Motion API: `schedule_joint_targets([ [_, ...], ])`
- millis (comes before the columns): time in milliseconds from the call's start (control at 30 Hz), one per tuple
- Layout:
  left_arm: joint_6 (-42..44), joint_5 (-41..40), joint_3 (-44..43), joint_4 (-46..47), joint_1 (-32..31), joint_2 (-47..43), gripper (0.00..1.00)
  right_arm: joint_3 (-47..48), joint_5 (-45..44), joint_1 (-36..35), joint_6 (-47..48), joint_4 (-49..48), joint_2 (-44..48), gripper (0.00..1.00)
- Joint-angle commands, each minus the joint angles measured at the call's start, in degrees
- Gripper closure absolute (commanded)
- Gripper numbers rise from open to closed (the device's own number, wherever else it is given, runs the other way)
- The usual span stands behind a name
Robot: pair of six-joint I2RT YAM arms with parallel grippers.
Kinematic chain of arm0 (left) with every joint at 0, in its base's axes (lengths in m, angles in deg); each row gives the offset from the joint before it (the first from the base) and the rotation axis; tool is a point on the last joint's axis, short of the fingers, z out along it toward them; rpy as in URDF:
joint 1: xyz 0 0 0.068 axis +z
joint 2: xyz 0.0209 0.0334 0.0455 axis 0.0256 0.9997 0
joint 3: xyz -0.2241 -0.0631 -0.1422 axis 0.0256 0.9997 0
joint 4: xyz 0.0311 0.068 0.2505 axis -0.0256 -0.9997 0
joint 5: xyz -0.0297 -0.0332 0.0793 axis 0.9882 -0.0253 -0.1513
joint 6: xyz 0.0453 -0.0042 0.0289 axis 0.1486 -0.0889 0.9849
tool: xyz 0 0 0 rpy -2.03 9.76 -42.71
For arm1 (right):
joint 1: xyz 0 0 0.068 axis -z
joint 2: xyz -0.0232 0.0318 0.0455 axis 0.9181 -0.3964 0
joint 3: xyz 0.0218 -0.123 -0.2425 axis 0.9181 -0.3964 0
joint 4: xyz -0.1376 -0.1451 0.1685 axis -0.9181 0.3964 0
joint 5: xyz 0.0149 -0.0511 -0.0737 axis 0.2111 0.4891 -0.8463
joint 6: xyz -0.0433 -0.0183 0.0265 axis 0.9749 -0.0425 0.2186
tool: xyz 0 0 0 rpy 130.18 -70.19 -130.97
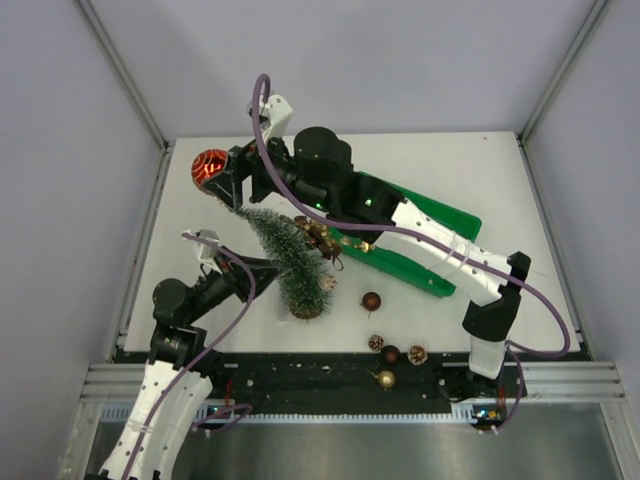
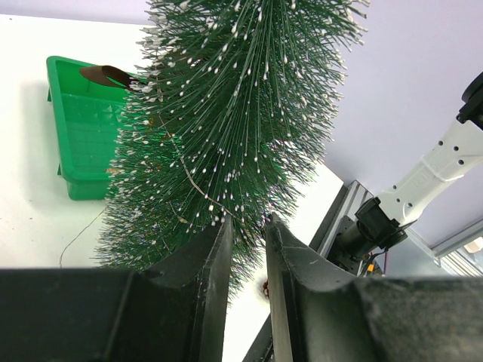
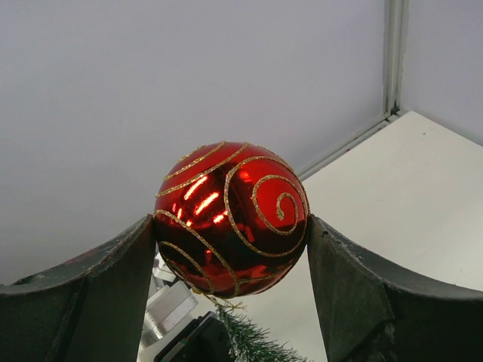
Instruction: Decorate the small christmas tree
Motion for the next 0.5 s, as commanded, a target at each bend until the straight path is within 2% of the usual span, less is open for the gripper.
schedule_joint_targets([
  [0,0.1,-0.6,0.4,2.4,0.9,-5.2,0.71,0.4,-0.3,-1.1,1.3,-0.7,3.0,0.48],
  [467,0.1,-2.0,0.5,1.9,1.0,-5.3,0.74,-6.0,-0.9,-1.3,5.1,-1.9,8.0,0.49],
])
